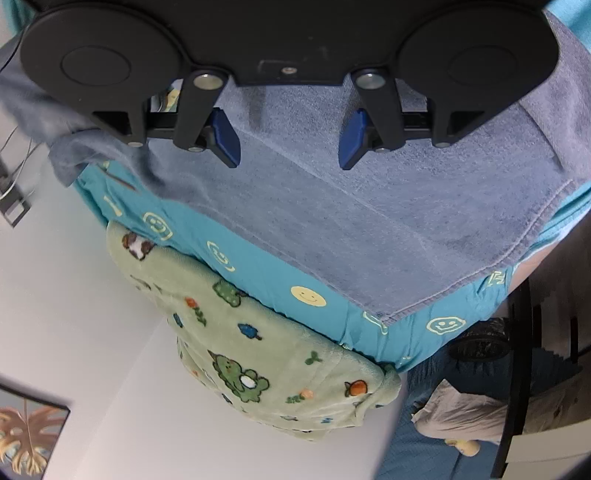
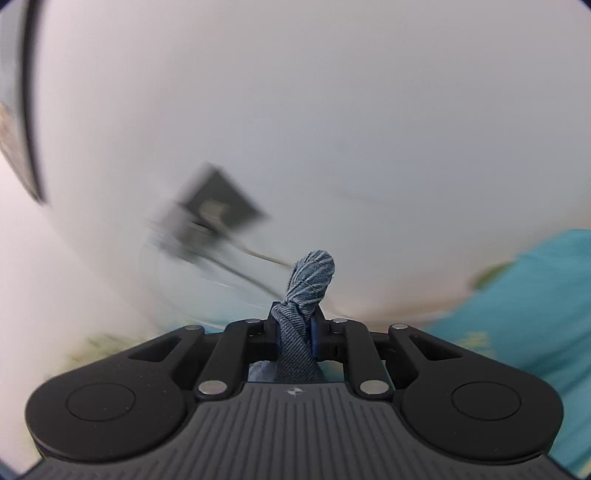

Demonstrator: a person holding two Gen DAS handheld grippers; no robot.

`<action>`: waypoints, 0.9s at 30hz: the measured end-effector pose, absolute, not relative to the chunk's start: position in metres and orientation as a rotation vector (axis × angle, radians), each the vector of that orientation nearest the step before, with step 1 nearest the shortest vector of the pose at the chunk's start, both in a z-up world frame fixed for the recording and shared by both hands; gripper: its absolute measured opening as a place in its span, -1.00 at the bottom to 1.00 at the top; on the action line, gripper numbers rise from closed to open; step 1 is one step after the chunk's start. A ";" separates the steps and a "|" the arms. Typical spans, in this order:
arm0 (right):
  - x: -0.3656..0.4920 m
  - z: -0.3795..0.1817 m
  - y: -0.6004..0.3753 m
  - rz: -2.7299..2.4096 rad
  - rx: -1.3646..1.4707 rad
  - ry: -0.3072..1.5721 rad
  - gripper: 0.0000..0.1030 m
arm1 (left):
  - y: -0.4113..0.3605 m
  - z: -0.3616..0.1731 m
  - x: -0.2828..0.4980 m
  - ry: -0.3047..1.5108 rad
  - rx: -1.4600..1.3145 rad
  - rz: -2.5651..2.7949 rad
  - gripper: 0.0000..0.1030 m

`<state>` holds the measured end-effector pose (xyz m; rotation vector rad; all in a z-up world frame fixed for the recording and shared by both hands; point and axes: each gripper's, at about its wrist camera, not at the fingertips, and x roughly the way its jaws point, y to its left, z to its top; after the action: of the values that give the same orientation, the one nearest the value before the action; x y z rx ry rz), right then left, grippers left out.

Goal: Fold clothes
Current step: 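Carry the striped denim garment toward the wall with the right gripper and release, then grasp the light-blue jeans leg hem with the left gripper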

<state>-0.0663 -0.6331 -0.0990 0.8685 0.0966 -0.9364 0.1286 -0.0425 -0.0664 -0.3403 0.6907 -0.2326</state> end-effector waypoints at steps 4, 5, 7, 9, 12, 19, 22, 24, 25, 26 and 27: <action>-0.085 -0.143 -0.644 -0.982 0.915 0.236 -0.72 | -0.040 -0.065 0.130 0.691 -0.359 -0.230 0.08; -0.085 -0.148 -0.645 -0.971 0.928 0.259 -0.70 | -0.040 -0.065 0.130 0.695 -0.364 -0.229 0.08; -0.087 -0.149 -0.645 -0.958 0.933 0.275 -0.64 | -0.038 -0.065 0.131 0.702 -0.367 -0.221 0.09; -0.089 -0.138 -0.638 -0.953 0.892 0.278 -0.47 | -0.035 -0.063 0.133 0.722 -0.370 -0.207 0.14; -0.098 -0.115 -0.621 -0.960 0.785 0.298 0.13 | -0.026 -0.060 0.132 0.742 -0.378 -0.173 0.23; -0.102 -0.050 -0.604 -0.833 0.717 0.272 0.13 | 0.014 -0.041 0.119 0.784 -0.464 -0.125 0.24; -0.078 -0.016 -0.585 -0.724 0.683 0.311 0.12 | 0.041 -0.025 0.110 0.783 -0.513 -0.093 0.32; -0.058 0.004 -0.564 -0.653 0.666 0.331 0.12 | 0.060 -0.017 0.103 0.784 -0.542 -0.062 0.34; -0.048 0.012 -0.553 -0.619 0.672 0.338 0.13 | 0.071 -0.014 0.099 0.784 -0.556 -0.041 0.34; -0.038 0.018 -0.541 -0.582 0.686 0.342 0.13 | 0.080 -0.012 0.095 0.787 -0.572 -0.021 0.35; -0.028 0.022 -0.529 -0.536 0.712 0.342 0.13 | 0.090 -0.011 0.091 0.795 -0.596 -0.002 0.35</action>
<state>-0.0284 -0.5293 0.0219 0.7118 0.3420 -0.5360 0.0913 0.0896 -0.0113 -0.5965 0.7949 -0.0025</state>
